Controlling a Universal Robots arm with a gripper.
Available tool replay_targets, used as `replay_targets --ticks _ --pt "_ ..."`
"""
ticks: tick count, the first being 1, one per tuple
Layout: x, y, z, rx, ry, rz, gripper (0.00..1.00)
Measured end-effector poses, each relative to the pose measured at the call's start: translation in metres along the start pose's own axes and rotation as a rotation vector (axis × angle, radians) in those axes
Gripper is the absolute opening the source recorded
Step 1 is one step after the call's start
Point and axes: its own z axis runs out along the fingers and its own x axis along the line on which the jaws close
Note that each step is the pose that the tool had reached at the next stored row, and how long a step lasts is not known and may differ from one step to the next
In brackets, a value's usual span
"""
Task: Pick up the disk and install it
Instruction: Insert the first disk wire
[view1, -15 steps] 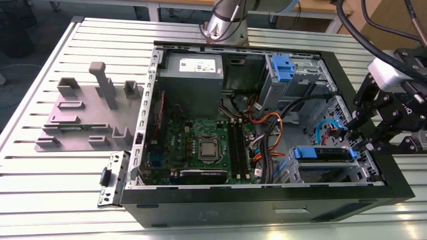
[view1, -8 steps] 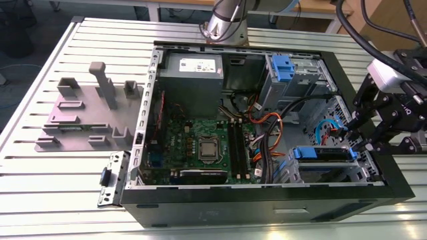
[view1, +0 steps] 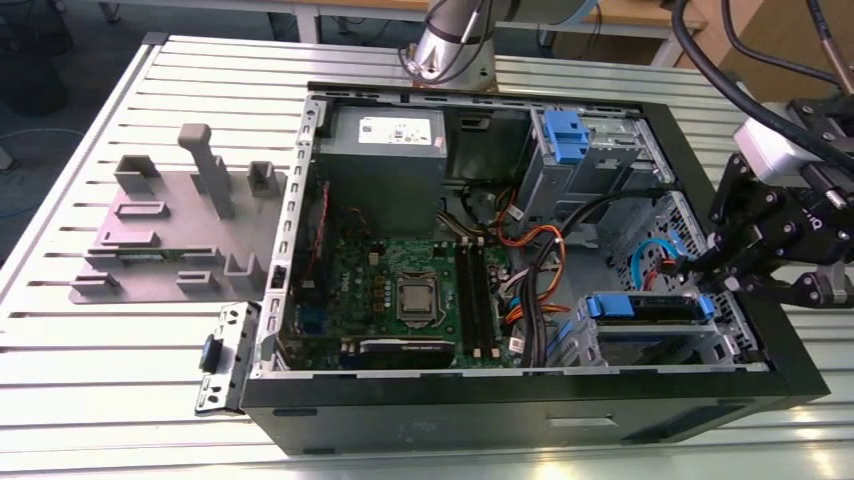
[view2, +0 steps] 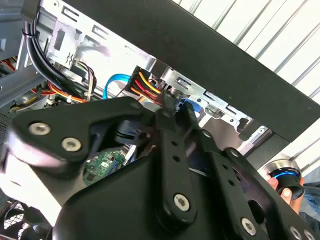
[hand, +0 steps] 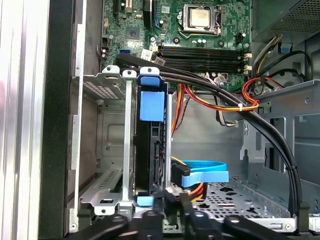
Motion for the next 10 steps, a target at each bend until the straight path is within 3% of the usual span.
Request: replay_targets --ticks 2,4,10 --pt "0.0 0.0 0.0 0.0 0.0001 0.0 0.22" --pt "0.0 0.0 0.0001 0.0 0.0001 0.0 0.18" --pt "0.0 0.0 0.0003 0.0 0.0001 0.0 0.18"
